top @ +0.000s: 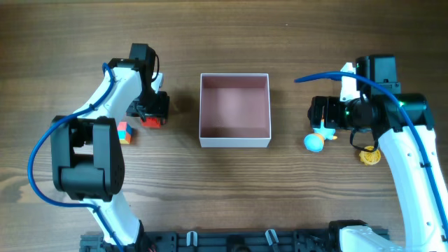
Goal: Pack container
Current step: 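Reach left gripper to the red fire truck and grasp it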
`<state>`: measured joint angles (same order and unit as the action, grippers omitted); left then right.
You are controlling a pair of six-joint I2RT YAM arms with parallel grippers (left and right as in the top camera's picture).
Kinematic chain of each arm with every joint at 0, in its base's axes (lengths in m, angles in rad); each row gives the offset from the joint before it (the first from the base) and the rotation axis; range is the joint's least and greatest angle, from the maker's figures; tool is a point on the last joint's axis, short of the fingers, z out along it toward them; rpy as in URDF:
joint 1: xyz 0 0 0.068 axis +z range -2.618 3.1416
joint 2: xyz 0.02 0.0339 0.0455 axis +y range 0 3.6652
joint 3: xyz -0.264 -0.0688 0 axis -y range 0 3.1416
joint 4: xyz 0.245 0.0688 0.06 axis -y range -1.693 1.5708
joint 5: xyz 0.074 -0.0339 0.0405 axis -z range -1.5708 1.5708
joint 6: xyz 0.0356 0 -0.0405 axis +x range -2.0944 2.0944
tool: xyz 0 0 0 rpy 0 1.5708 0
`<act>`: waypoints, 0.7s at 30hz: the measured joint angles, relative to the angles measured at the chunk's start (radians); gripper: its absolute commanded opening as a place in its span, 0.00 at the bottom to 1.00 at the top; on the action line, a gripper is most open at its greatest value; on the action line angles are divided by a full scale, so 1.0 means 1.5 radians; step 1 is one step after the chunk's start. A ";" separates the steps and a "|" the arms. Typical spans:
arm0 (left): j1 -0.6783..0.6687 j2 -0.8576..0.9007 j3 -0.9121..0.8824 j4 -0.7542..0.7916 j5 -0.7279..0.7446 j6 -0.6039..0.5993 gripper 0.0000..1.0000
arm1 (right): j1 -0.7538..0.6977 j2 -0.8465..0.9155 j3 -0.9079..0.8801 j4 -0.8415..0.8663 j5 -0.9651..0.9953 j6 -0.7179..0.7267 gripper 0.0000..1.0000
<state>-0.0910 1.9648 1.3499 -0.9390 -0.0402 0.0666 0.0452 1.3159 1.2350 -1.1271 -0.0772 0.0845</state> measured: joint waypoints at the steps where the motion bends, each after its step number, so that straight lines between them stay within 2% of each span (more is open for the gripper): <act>1: 0.000 0.000 0.000 0.000 0.000 0.000 0.73 | 0.000 0.000 0.000 0.000 0.000 0.000 1.00; 16: 0.000 -0.024 0.000 0.001 0.000 0.000 0.73 | 0.000 0.000 0.000 0.000 0.000 0.000 1.00; 21: 0.000 -0.028 0.000 0.002 0.000 0.001 0.54 | 0.000 0.000 0.000 0.000 0.000 0.000 1.00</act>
<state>-0.0910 1.9228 1.3499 -0.9360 -0.0402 0.0677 0.0452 1.3159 1.2350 -1.1271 -0.0772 0.0841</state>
